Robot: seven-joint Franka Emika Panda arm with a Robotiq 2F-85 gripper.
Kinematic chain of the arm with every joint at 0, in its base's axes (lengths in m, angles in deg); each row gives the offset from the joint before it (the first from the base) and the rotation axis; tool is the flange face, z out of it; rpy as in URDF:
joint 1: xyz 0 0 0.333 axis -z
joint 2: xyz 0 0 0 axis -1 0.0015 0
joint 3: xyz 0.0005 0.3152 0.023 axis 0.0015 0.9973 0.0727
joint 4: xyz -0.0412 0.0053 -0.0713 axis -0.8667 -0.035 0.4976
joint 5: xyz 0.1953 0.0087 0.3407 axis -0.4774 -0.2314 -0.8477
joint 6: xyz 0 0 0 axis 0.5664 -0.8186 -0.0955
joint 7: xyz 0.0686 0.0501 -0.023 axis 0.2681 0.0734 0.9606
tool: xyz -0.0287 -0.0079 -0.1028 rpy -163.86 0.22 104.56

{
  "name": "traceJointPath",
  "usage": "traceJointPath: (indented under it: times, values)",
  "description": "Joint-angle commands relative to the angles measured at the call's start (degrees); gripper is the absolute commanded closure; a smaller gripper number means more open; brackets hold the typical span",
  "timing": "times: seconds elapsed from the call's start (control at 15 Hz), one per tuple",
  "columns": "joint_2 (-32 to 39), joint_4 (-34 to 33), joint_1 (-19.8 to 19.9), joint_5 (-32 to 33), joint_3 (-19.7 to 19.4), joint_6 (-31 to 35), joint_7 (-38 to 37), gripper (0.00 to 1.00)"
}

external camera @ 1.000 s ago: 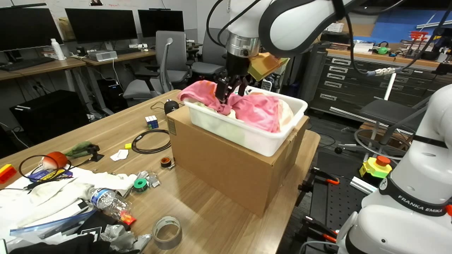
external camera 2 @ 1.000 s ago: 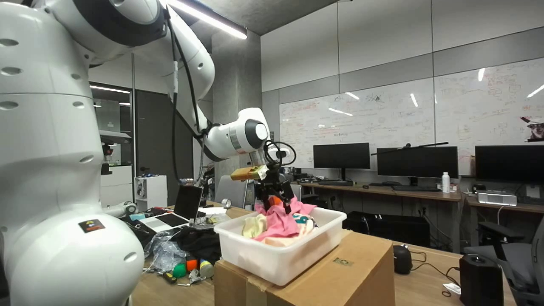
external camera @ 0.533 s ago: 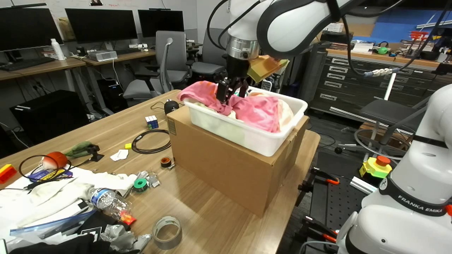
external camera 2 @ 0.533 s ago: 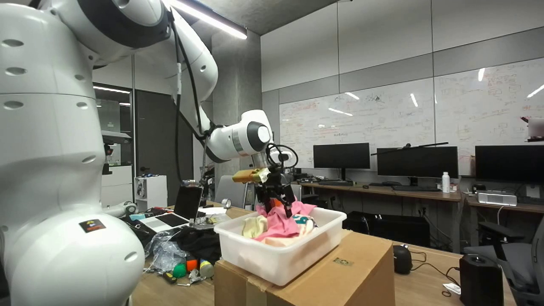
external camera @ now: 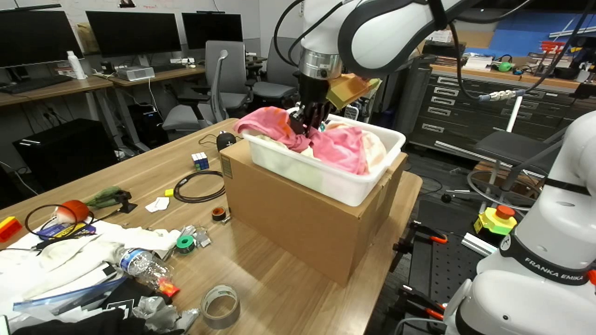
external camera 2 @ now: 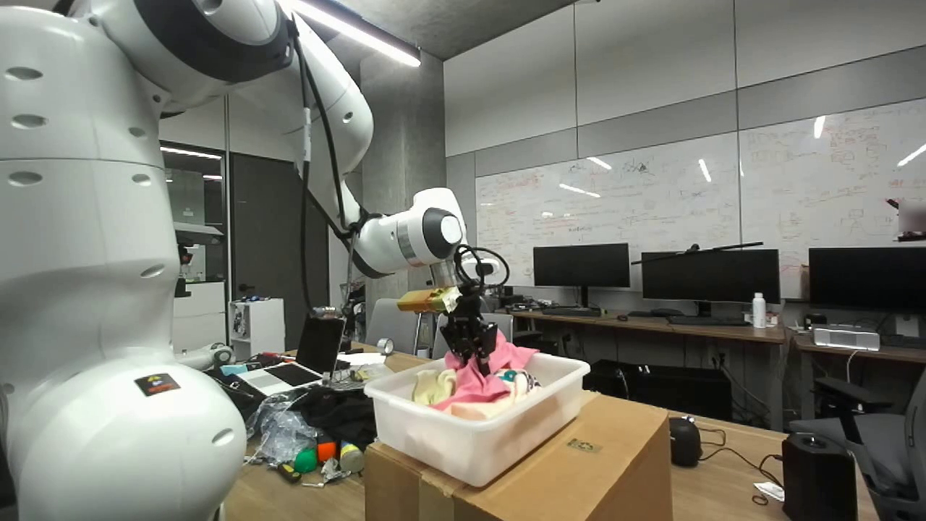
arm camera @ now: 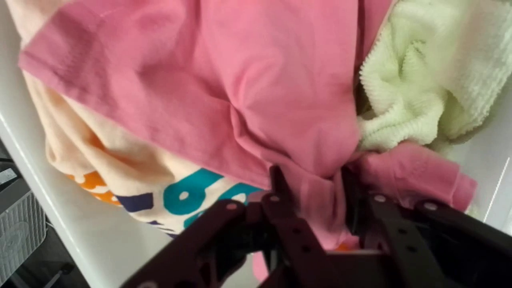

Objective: Take the t-shirts and towel out of the white container and put them on the tabletop

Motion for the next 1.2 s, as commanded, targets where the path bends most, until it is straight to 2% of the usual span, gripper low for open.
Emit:
traceJointPath:
  times: [0.0, 0.13, 0.27, 0.47, 1.13]
  values:
    - [-0.46, -1.17, -0.95, -2.23, -0.88, -1.18, -0.33, 0.94]
    - [-1.64, -0.59, -1.04, -3.73, -0.91, -1.05, -0.54, 1.0]
    - [-3.07, -0.12, -0.93, -4.76, -0.85, -1.39, -1.43, 0.96]
    - [-6.77, 0.78, -0.61, -5.86, -0.83, -1.12, -2.9, 0.96]
    - [-28.64, 0.12, 2.06, -5.41, 2.06, -5.4, -10.49, 0.97]
